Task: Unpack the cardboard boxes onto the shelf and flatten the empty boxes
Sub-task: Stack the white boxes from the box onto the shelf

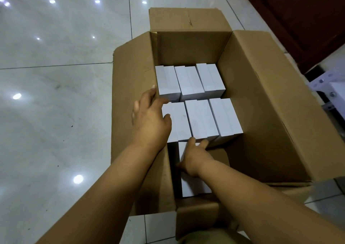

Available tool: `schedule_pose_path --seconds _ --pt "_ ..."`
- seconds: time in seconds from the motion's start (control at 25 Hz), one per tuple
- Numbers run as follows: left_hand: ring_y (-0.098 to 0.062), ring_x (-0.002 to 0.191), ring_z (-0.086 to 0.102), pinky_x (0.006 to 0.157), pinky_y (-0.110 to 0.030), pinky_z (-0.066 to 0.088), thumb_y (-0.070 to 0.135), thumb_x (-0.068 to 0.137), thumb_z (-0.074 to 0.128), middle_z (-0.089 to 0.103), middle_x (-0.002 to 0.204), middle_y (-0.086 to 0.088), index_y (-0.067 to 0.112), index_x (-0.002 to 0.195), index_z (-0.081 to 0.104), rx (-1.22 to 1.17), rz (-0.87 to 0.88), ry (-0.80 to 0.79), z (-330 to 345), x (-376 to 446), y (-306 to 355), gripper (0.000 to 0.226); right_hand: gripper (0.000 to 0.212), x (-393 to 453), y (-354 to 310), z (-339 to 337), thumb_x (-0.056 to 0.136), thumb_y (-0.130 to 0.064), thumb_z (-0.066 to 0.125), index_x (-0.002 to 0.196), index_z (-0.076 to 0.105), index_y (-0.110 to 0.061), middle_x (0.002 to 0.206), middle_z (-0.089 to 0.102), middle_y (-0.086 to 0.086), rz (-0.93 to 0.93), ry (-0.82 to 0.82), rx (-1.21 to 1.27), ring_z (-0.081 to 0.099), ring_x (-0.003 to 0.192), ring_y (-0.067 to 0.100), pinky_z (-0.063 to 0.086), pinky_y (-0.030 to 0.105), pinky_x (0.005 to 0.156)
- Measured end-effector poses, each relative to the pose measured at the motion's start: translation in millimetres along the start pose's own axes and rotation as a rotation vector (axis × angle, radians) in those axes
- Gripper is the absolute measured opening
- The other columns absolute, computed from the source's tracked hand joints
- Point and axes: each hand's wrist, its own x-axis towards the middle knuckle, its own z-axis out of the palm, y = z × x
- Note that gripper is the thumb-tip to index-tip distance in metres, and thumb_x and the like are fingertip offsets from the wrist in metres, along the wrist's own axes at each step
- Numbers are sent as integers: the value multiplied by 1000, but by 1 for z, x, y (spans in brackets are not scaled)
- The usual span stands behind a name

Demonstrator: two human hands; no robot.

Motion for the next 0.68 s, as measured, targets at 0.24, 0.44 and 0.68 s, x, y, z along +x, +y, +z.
schedule_pose_path --seconds 0.24,0.44,0.68 --pt "-25 134 27 107 -35 24 12 89 58 29 154 0 20 123 59 97 7 -33 -4 -3 5 35 78 -35 25 -38 77 -50 68 137 22 -28 136 31 14 -105 191 -13 51 108 36 53 36 76" --pt "-30 139 20 111 -40 20 26 96 50 15 159 -3 20 136 47 303 -11 -138 -11 -7 10 40 82 -71 41 -70 72 -52 68 140 26 -32 130 37 7 -143 250 143 53 101 32 52 36 75" --pt "-36 143 13 115 -43 19 39 96 51 16 157 -9 19 142 33 425 -37 -288 -15 -14 36 54 81 -109 82 -100 65 -52 72 136 36 -38 125 43 -1 -197 449 372 54 100 23 52 39 81"
